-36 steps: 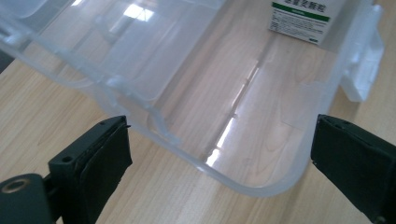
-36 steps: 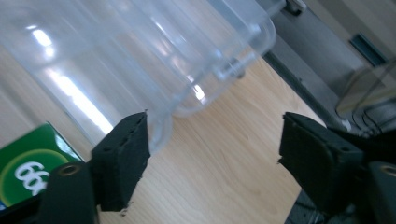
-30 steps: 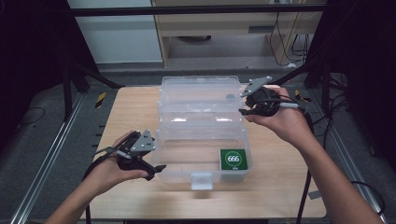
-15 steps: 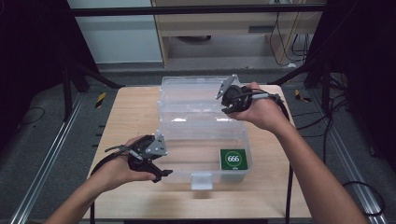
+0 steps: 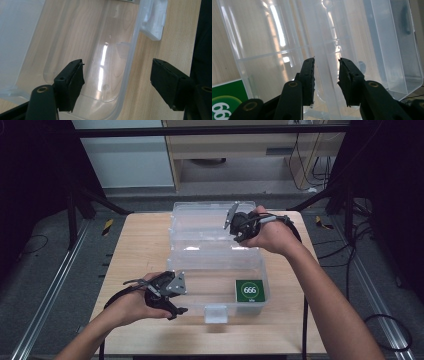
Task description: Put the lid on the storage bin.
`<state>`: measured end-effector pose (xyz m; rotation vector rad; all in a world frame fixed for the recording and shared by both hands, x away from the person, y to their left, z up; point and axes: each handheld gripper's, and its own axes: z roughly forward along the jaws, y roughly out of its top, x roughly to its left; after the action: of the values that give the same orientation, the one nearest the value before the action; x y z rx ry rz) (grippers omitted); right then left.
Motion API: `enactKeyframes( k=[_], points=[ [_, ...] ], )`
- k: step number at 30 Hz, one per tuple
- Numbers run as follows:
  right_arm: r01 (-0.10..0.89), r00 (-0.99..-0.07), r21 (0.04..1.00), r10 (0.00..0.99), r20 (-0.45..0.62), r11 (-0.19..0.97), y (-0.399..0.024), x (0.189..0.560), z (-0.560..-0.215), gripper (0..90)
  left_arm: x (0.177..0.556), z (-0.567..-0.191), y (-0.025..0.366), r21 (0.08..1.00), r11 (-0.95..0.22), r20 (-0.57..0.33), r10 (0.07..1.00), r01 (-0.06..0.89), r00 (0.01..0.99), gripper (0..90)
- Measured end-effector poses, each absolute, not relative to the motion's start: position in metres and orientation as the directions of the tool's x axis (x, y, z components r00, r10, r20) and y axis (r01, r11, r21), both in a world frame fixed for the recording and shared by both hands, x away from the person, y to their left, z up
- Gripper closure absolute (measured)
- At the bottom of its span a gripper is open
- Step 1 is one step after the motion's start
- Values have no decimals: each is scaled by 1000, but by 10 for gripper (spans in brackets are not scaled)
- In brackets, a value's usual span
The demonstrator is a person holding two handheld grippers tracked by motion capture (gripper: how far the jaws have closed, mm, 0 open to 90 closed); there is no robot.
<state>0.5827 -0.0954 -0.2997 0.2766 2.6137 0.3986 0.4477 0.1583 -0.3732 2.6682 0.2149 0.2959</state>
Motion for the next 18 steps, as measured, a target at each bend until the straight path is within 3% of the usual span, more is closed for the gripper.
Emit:
enactKeyframes(
  k=[14,18],
  points=[
    [122,-881,298,241,-406,947,-95,590,-309,711,452,-403,146,395,-913,116,164,106,980,409],
    [97,-884,293,218,-415,951,-95,590,-309,745,455,-408,147,390,-913,112,172,116,979,562]
  ],
)
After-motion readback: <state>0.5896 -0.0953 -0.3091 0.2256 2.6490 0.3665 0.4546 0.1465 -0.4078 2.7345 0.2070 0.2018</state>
